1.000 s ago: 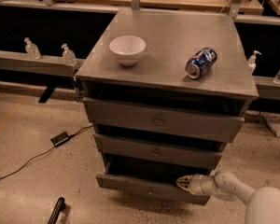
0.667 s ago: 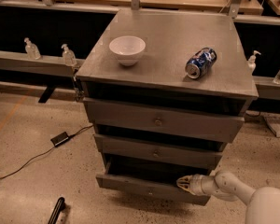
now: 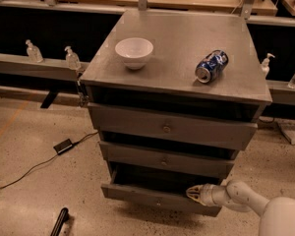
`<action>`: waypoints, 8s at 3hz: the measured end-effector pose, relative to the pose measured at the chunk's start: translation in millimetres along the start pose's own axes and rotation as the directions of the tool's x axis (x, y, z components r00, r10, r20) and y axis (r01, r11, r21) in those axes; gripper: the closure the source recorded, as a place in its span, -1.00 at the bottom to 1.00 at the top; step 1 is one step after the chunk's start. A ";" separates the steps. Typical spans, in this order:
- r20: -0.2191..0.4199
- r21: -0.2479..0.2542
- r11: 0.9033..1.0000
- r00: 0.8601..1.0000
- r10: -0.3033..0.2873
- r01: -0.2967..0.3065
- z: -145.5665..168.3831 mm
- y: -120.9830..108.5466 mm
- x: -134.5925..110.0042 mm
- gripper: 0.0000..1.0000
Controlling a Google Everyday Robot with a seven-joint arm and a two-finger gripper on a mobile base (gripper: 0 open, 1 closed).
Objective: Open bottom drawer
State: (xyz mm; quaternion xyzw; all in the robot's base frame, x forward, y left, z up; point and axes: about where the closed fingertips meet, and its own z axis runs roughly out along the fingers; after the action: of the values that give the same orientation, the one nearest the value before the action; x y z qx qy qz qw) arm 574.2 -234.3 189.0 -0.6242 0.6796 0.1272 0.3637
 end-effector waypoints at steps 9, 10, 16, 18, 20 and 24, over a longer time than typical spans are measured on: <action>0.012 -0.011 1.000 1.000 0.003 -0.003 1.4 1.8 -3.6 -0.68; 0.012 -0.011 1.000 1.000 0.003 -0.003 -1.6 0.6 -6.3 -0.19; -0.054 -0.153 0.988 0.999 0.010 -0.018 18.5 40.5 21.7 1.00; -0.054 -0.156 0.988 0.998 0.010 -0.018 18.2 39.3 21.1 1.00; 0.084 -0.104 0.993 0.995 -0.048 0.057 20.7 12.3 -16.4 1.00; 0.075 -0.124 0.988 0.994 -0.080 0.089 62.9 -5.7 -40.9 1.00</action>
Offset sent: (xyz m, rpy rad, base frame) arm -0.0976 -0.0533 -0.0263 0.0461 0.1361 0.0103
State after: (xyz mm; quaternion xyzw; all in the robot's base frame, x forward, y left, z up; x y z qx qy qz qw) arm 598.9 -165.0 173.1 -0.6696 0.6298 0.1767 0.3517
